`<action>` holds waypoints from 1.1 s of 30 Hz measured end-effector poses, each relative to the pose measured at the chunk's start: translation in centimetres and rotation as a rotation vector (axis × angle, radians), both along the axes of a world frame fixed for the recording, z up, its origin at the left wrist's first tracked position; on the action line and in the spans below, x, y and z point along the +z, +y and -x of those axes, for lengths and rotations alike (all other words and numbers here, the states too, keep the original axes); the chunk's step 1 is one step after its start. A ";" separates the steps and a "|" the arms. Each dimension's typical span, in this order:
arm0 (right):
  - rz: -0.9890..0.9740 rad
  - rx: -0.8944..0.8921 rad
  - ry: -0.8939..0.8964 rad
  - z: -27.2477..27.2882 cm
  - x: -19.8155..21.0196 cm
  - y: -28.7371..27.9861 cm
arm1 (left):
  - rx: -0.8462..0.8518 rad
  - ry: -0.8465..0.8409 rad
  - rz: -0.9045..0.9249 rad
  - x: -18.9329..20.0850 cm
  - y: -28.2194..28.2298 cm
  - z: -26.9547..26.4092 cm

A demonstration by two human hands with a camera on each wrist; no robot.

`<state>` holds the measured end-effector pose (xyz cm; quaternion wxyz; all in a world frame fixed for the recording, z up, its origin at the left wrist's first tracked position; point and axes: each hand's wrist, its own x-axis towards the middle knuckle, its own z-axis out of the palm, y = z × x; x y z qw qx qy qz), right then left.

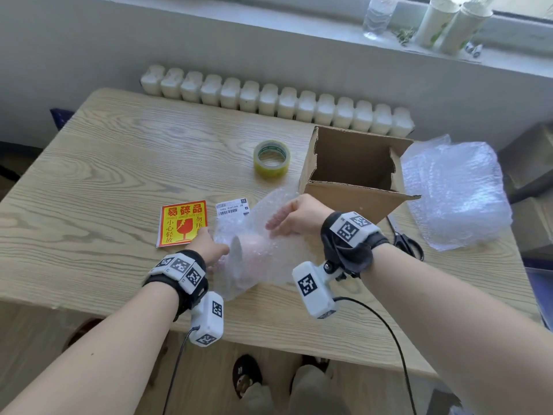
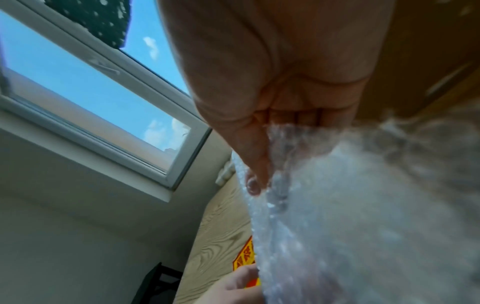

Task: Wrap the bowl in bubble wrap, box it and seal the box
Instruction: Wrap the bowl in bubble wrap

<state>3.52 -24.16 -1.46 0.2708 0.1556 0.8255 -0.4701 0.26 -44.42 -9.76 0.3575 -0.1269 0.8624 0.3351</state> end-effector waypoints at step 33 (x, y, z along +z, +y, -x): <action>-0.365 -0.155 -0.211 -5.2 -1.4 10.6 | -0.272 0.099 -0.084 2.1 7.3 -0.2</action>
